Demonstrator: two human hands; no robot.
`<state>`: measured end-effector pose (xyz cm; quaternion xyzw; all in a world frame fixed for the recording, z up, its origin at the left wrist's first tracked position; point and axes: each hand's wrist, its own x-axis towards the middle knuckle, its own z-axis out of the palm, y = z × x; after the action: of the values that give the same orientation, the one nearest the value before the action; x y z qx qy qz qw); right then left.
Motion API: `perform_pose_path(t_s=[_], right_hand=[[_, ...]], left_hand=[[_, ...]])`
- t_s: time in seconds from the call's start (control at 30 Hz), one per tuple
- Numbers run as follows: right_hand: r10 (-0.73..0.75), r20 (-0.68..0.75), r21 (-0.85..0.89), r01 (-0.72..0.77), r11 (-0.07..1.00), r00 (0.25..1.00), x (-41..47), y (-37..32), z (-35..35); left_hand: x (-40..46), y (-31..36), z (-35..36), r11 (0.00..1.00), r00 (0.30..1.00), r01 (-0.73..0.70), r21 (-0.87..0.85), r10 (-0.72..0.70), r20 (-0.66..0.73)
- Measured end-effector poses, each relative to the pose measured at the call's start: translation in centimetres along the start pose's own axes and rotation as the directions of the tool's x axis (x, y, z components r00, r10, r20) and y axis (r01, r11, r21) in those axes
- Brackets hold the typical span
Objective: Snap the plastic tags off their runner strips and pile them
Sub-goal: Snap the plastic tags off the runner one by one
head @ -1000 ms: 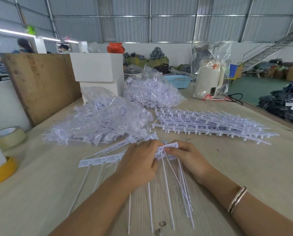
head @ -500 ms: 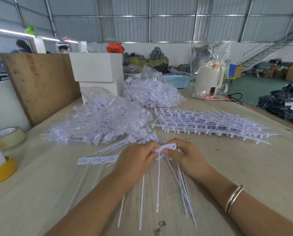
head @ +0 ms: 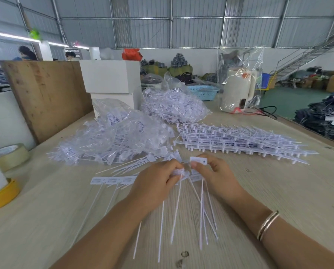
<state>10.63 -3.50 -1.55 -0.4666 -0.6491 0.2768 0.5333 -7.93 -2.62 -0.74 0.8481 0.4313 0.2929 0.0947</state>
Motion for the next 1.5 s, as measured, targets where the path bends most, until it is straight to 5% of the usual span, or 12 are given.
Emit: perform_pose_path(t_s=[0.13,0.37,0.6,0.8,1.03,1.2,1.5], right_hand=[[0.160,-0.118,-0.156,-0.178,0.972,0.980,0.7,1.3,-1.5],[0.154,0.007,-0.537,-0.126,0.834,0.988,0.7,1.8,-1.1],[0.192,0.036,-0.683,-0.116,0.721,0.981,0.6,1.6,-0.8],[-0.001,-0.015,-0.568,-0.008,0.823,1.000,0.0,0.3,-0.4],[0.047,0.231,-0.560,0.093,0.823,0.972,-0.7,-0.7,1.0],[0.103,0.170,-0.330,-0.042,0.943,0.980,-0.5,-1.0,0.6],[0.182,0.058,-0.253,-0.162,0.954,0.982,-0.3,-0.9,0.2]], left_hand=[[-0.1,0.3,0.1,0.999,1.000,0.000,0.038,0.000,-0.012],[0.1,-0.1,0.3,0.999,0.994,0.051,0.018,-0.049,-0.097],[0.0,-0.2,-0.1,0.986,0.988,0.030,0.165,-0.004,-0.156],[0.0,-0.3,-0.2,0.980,0.992,0.064,0.190,-0.041,-0.123],[0.2,0.0,0.9,0.961,0.991,0.052,0.272,-0.017,-0.130],[0.0,0.4,0.7,0.971,0.988,0.033,0.237,0.005,-0.155],[-0.1,0.5,0.4,0.961,0.996,-0.053,0.271,0.072,-0.060]])
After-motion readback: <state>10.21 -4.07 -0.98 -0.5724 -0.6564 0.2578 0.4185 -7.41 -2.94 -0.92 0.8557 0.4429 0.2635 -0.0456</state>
